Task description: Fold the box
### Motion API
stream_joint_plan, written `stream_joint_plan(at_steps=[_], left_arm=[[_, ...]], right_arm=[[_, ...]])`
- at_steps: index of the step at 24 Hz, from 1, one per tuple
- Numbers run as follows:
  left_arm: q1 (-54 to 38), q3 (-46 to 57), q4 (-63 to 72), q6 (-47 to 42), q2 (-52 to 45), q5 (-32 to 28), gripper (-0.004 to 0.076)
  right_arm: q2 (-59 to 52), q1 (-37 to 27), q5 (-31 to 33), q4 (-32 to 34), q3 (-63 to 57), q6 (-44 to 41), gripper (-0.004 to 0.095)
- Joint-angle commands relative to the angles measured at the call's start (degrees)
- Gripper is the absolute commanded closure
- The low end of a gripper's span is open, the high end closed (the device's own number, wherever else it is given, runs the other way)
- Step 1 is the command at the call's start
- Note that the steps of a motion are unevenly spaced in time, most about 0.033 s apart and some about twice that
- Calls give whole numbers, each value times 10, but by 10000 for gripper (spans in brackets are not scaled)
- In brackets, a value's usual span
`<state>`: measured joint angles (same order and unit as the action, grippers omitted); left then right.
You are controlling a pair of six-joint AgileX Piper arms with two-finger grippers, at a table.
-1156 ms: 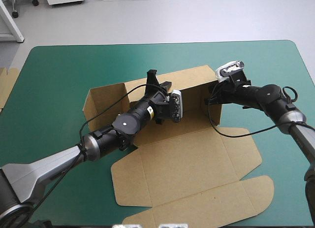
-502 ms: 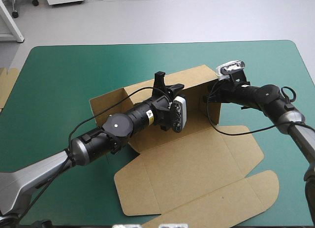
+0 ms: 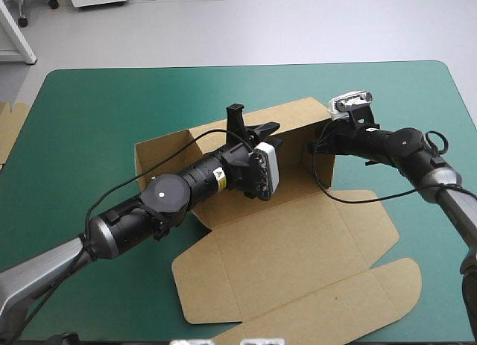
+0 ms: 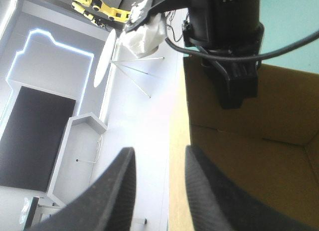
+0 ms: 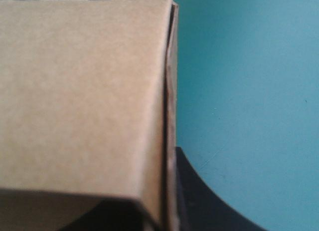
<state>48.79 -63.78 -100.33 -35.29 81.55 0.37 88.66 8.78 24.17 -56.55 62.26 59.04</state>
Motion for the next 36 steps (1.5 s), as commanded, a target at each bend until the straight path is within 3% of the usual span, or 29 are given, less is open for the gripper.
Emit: stream_joint_plan(at_steps=[1, 8, 16, 21, 31, 36], left_arm=[[-10, -21, -2, -21, -26, -16, 479], [-53, -23, -1, -22, -25, -28, 480], [-199, -52, -1, -28, -25, 31, 480], [-325, -57, 8, -167, -26, 131, 480], [-396, -82, 16, -423, -61, 130, 480], [-449, -82, 131, -442, -61, 99, 480]], right_arm=[[-24, -1, -9, -26, 19, -13, 925], [-24, -1, -3, 0, 19, -45, 925], [-24, -1, 4, 50, 19, -94, 925], [-24, -1, 7, 52, 19, -102, 925], [-24, -1, -2, 65, 19, -124, 925], [-24, -1, 1, 65, 19, -136, 925]])
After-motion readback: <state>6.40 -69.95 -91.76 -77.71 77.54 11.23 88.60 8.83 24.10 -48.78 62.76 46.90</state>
